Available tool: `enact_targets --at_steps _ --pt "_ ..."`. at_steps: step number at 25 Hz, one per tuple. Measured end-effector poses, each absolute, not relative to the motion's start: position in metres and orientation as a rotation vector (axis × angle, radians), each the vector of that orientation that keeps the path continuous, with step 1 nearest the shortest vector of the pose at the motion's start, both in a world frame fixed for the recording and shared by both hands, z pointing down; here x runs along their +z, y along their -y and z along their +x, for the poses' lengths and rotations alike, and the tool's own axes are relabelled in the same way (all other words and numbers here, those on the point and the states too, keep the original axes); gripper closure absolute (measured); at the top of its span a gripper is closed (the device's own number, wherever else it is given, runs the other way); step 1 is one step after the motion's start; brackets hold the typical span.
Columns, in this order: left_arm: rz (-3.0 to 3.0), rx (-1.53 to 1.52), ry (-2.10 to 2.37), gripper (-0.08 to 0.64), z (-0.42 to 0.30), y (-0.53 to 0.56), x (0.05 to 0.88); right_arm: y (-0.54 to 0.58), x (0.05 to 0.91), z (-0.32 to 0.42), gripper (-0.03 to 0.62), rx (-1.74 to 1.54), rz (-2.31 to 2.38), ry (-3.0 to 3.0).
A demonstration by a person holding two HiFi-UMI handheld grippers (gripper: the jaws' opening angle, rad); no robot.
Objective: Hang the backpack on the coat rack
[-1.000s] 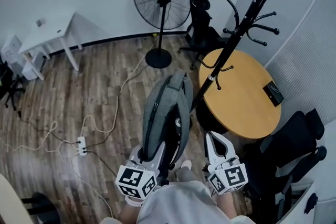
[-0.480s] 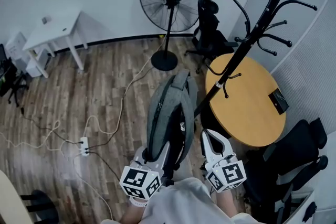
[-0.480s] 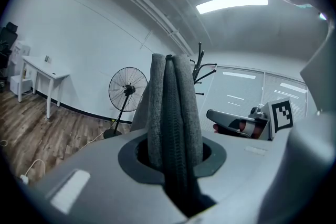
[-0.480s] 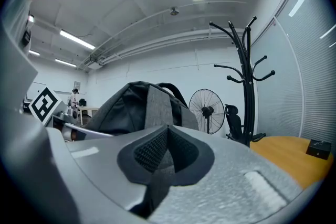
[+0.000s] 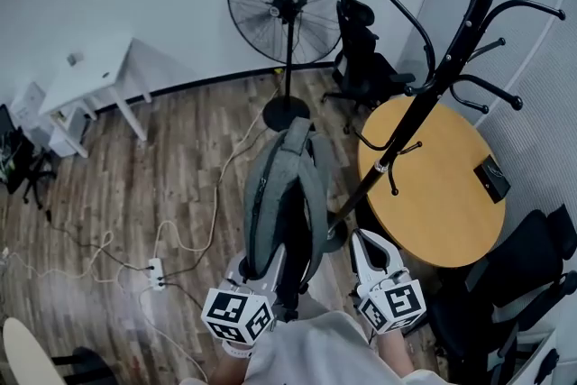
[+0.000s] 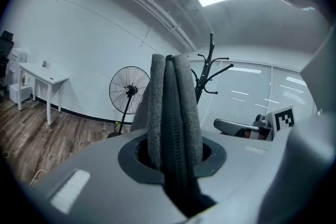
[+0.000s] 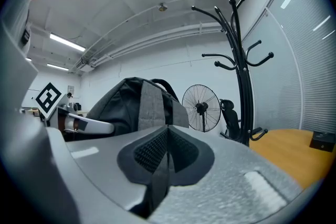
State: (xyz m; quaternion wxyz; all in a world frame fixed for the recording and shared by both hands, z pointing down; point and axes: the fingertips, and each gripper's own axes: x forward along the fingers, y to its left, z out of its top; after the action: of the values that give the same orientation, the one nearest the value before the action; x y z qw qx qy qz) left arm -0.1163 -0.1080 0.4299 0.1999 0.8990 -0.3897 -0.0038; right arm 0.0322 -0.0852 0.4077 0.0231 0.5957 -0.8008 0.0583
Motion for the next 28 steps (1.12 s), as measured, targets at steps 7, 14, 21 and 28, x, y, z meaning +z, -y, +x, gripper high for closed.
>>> enact_targets --at_steps 7,14,21,28 --pt "2.569 -0.037 1.086 0.457 -0.098 0.171 0.406 0.150 0.395 0.049 0.591 0.149 1.854 2.497" --pt "2.585 -0.027 1.119 0.457 -0.085 0.213 0.384 0.189 0.373 0.056 0.591 0.113 1.843 2.520" --pt "2.611 -0.042 1.167 0.459 -0.075 0.249 0.370 0.223 0.363 0.067 0.591 0.089 1.854 2.563" --pt "2.669 -0.075 1.185 0.457 -0.055 0.288 0.360 0.253 0.362 0.081 0.591 0.049 1.863 2.593"
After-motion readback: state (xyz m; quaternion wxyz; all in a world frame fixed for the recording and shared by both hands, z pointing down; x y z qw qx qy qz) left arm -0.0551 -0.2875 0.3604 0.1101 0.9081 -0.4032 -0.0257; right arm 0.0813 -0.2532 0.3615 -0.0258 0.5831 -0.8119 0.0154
